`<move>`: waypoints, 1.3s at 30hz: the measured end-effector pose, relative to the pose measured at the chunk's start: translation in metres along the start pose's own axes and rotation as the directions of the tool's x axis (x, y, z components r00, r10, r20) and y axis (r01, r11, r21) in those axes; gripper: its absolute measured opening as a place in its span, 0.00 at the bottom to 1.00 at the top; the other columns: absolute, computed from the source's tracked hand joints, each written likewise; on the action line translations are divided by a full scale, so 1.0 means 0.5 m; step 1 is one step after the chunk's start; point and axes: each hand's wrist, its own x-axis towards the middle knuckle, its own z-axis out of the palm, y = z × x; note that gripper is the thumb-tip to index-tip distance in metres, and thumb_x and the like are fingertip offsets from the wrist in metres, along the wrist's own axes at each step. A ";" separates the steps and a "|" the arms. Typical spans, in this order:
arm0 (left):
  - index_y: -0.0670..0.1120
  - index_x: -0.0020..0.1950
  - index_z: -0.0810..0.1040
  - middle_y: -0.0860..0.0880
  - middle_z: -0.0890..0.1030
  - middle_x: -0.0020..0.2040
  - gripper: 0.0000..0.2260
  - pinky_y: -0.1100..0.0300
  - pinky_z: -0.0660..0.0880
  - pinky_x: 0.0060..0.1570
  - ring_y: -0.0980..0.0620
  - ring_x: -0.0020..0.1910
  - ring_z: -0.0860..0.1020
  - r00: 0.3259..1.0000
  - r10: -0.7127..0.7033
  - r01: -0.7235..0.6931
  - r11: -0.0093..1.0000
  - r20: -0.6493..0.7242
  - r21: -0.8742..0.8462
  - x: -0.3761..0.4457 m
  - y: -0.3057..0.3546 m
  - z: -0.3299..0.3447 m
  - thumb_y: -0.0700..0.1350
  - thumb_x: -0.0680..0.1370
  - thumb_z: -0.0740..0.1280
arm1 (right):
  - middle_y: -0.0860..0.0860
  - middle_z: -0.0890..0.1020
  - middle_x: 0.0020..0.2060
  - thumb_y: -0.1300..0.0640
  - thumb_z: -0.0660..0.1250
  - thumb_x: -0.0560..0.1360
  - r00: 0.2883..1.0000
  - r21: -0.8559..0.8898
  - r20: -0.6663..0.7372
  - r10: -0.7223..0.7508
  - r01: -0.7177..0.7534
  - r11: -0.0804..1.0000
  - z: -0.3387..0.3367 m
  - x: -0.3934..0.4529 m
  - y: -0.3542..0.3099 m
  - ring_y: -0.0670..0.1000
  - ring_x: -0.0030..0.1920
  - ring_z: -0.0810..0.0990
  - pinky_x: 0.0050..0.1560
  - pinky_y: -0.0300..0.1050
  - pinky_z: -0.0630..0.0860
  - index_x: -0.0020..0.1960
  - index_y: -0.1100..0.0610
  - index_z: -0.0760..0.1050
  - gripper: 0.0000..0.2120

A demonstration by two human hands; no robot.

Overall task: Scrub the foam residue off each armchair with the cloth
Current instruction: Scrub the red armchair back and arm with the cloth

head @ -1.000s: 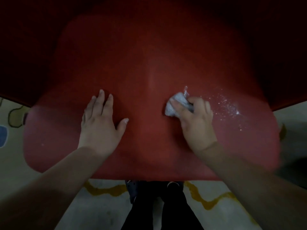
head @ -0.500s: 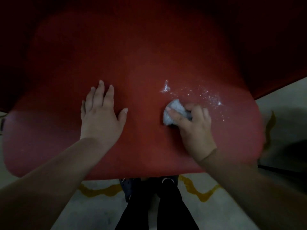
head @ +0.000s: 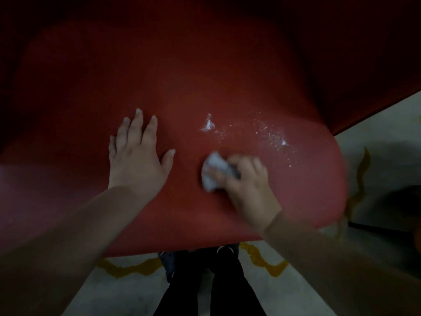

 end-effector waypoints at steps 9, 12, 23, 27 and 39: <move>0.48 0.77 0.58 0.45 0.52 0.78 0.32 0.39 0.51 0.73 0.43 0.77 0.51 1.000 0.024 -0.024 1.000 -0.009 0.013 0.024 0.027 0.000 0.58 0.77 0.63 | 0.58 0.74 0.53 0.61 0.66 0.74 0.949 -0.032 -0.165 0.270 -0.279 0.960 -0.019 0.083 0.082 0.60 0.49 0.71 0.51 0.52 0.69 0.64 0.45 0.76 0.20; 0.48 0.77 0.58 0.45 0.52 0.79 0.32 0.39 0.51 0.73 0.43 0.77 0.50 1.000 0.006 -0.006 1.000 -0.008 0.012 0.031 0.035 0.002 0.58 0.77 0.63 | 0.55 0.71 0.56 0.57 0.61 0.76 0.999 -0.053 -0.031 0.020 -0.021 0.998 -0.021 0.007 0.063 0.58 0.52 0.69 0.50 0.49 0.65 0.67 0.42 0.71 0.21; 0.47 0.77 0.58 0.44 0.52 0.79 0.30 0.38 0.51 0.73 0.41 0.77 0.50 1.000 -0.021 0.022 0.999 -0.014 0.042 0.045 0.053 0.001 0.57 0.78 0.61 | 0.57 0.74 0.52 0.63 0.68 0.74 0.955 -0.017 -0.130 0.267 -0.272 0.962 -0.052 0.000 0.078 0.59 0.48 0.71 0.48 0.54 0.69 0.65 0.46 0.75 0.23; 0.47 0.76 0.59 0.44 0.52 0.78 0.30 0.37 0.52 0.72 0.41 0.76 0.51 0.999 -0.036 0.037 0.998 -0.019 0.044 0.048 0.057 0.003 0.57 0.78 0.61 | 0.53 0.72 0.53 0.59 0.62 0.76 0.986 -0.013 -0.031 0.162 -0.162 0.987 -0.070 -0.095 0.058 0.53 0.47 0.69 0.48 0.50 0.67 0.65 0.42 0.73 0.20; 0.45 0.76 0.60 0.41 0.54 0.78 0.30 0.34 0.52 0.71 0.37 0.75 0.53 0.998 -0.024 0.027 0.999 -0.062 0.035 0.048 0.053 0.021 0.54 0.77 0.63 | 0.58 0.75 0.52 0.65 0.69 0.73 0.963 0.018 -0.037 0.266 -0.265 0.964 -0.078 -0.059 0.080 0.57 0.47 0.71 0.48 0.54 0.70 0.66 0.44 0.74 0.26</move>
